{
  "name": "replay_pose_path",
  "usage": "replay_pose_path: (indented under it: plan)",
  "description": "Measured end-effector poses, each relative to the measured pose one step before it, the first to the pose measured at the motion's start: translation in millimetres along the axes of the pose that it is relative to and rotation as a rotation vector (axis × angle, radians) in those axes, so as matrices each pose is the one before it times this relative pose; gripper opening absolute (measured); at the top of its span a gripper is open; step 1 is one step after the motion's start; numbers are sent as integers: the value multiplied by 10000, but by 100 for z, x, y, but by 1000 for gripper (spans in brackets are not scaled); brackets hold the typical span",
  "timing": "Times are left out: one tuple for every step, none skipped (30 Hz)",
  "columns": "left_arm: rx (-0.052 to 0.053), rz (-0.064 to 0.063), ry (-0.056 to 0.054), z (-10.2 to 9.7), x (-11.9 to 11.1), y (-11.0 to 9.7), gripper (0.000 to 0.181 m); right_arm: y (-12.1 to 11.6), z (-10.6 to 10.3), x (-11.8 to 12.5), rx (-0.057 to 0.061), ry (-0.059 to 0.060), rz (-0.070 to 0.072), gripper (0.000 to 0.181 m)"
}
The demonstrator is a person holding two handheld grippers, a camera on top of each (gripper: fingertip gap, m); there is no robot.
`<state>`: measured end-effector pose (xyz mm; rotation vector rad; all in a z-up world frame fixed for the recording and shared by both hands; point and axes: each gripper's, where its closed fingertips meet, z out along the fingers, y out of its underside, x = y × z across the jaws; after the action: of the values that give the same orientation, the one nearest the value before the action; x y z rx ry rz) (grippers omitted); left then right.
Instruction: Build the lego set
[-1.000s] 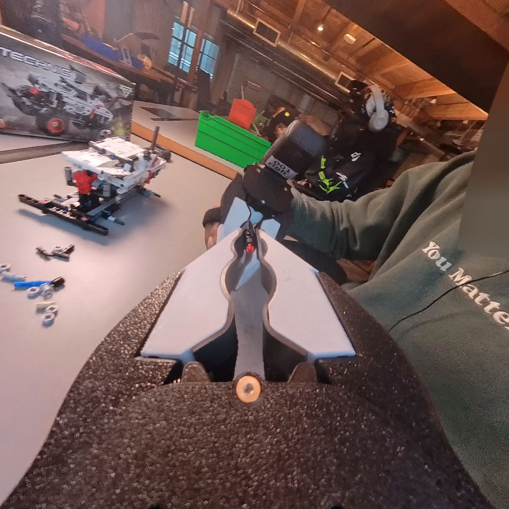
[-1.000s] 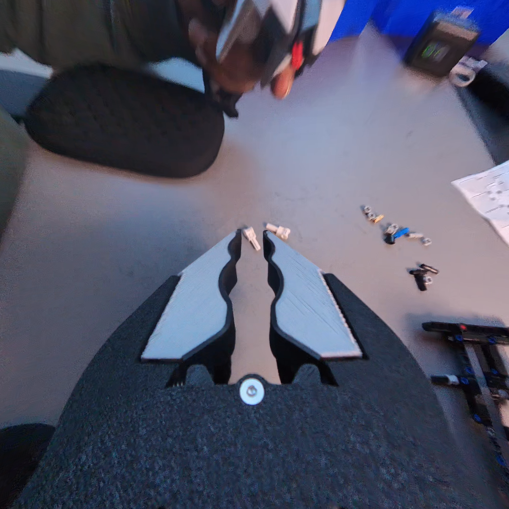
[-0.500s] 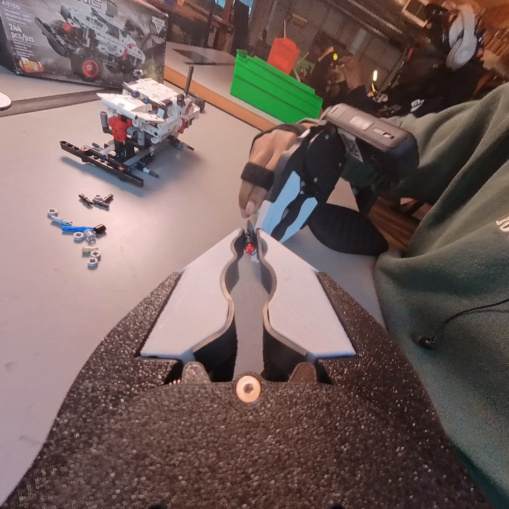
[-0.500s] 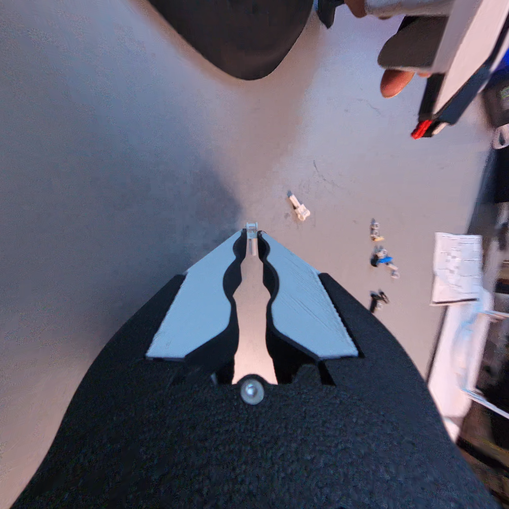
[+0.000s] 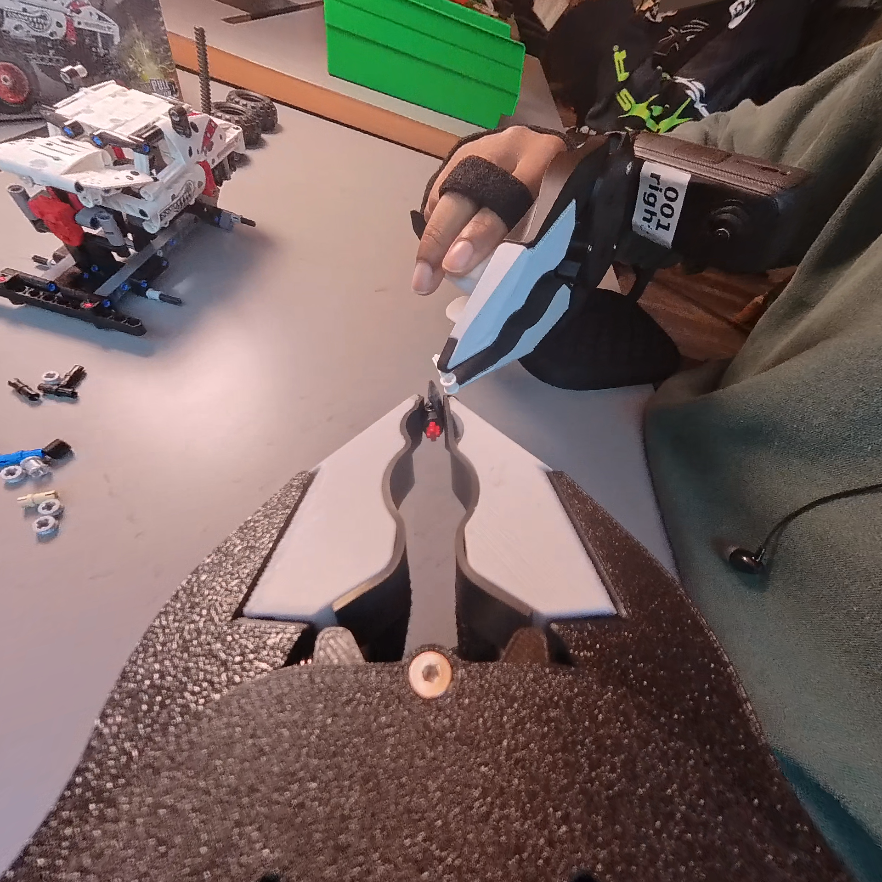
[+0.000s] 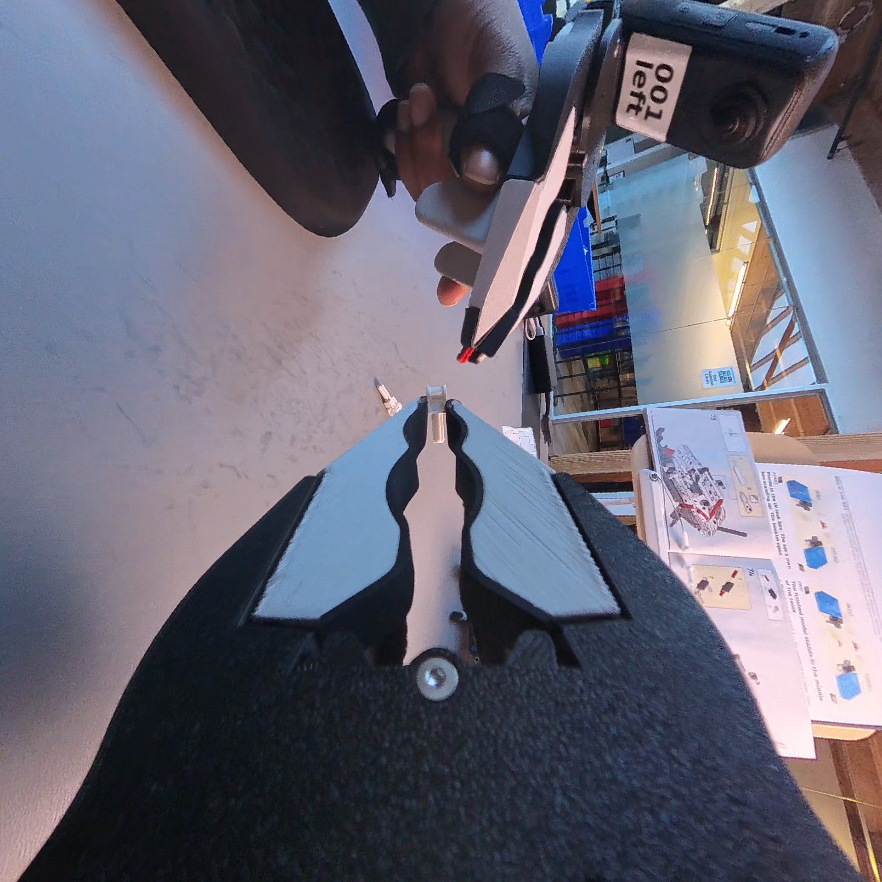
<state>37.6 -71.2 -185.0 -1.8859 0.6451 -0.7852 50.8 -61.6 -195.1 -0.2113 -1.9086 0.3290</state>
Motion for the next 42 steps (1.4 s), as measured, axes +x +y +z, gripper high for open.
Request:
replay_pose_path:
  plan:
    - [-29,-45,25,163,104,-39,5,-72,31,48,13,63,-22,6]
    - [-37,-76,12,159,61,-19,5,-36,33,50,4,54,5,6]
    - [-45,-95,2,142,-1,11,5,-3,23,22,-11,29,33,6]
    - [-37,-79,-28,125,-55,18,5,-74,5,76,41,61,24,6]
    - [-35,-77,-5,124,-50,29,5,-48,6,51,20,38,38,6]
    - [-74,-96,10,129,-50,91,5,-3,17,-18,-9,-11,39,6]
    - [-111,-84,-14,151,-85,146,5,62,24,-79,-30,-32,34,6]
    - [-103,-55,23,164,-19,128,5,90,8,-83,-27,-16,16,6]
    - [-57,-34,69,159,71,45,5,118,2,-106,-29,-23,14,7]
    - [10,-24,76,132,109,-62,5,117,-20,-128,-35,-31,14,7]
    - [27,-42,63,101,90,-94,5,31,-47,-52,-5,22,-4,6]
    - [32,-52,64,94,78,-104,5,-17,-61,-25,10,20,8,6]
    - [54,-61,75,59,81,-144,5,-34,-56,-55,6,-19,27,7]
    - [60,-85,94,44,99,-155,5,-27,-50,-32,6,-4,-1,6]
    - [43,-106,85,47,68,-129,5,-10,-62,32,-8,36,-46,6]
    - [5,-88,68,50,60,-65,5,13,-62,56,-19,24,-48,6]
    - [-29,-54,33,66,18,2,5,23,-52,52,-17,-6,-11,6]
    - [-30,-38,2,60,-13,4,5,16,-58,19,-12,-34,-24,6]
    - [-17,-45,18,43,17,-4,5,38,-37,-11,-32,-27,-65,6]
    - [-32,-55,33,49,23,23,5,15,-38,-18,-18,-22,-84,6]
    - [-56,-54,32,64,28,59,5,-18,-39,-42,-12,-40,-69,6]
    - [-91,-51,17,88,8,111,5,-33,-15,-92,-13,-65,-59,6]
    - [-118,-26,12,115,23,157,5,-8,17,-157,-34,-83,-59,6]
    - [-161,1,12,159,54,217,5,25,34,-178,-51,-88,-65,7]
    - [-206,17,-37,217,-11,301,5,-15,54,-272,-23,-149,-51,6]
    - [-230,-5,-97,205,-119,329,5,99,78,-402,-83,-227,-29,6]
    - [-185,-20,-94,176,-139,235,5,151,106,-291,-83,-103,-43,6]
    - [-210,-12,-73,183,-124,282,5,112,95,-266,-48,-44,-44,7]
    - [-256,20,-73,206,-85,346,5,50,79,-354,-17,-91,5,7]
    - [-275,67,-117,230,-115,354,5,55,101,-389,-28,-104,42,7]
    - [-285,96,-177,241,-196,350,5,116,156,-372,-53,-53,17,7]
    - [-299,107,-204,256,-234,360,5,200,220,-362,-102,-16,-10,7]
    - [-315,104,-199,280,-256,371,5,200,275,-382,-133,-18,-14,7]
    - [-330,95,-195,282,-274,398,5,160,299,-408,-127,-41,14,7]
    - [-298,80,-208,274,-312,344,5,214,327,-358,-155,-34,83,7]
    - [-275,71,-171,256,-261,294,5,217,320,-304,-152,-19,135,7]
    - [-265,56,-101,226,-165,281,5,121,252,-300,-65,-37,91,7]
    - [-221,56,-75,180,-95,196,5,82,192,-241,-37,-25,74,7]
    - [-179,64,-26,169,-11,134,5,122,148,-193,-51,-29,97,7]
    - [-133,47,-10,118,13,76,5,55,63,-170,-10,-65,121,7]
    - [-100,34,-28,35,-54,36,5,12,-31,18,29,-18,161,8]
    - [-84,10,45,27,53,14,5,31,-52,80,26,-36,223,10]
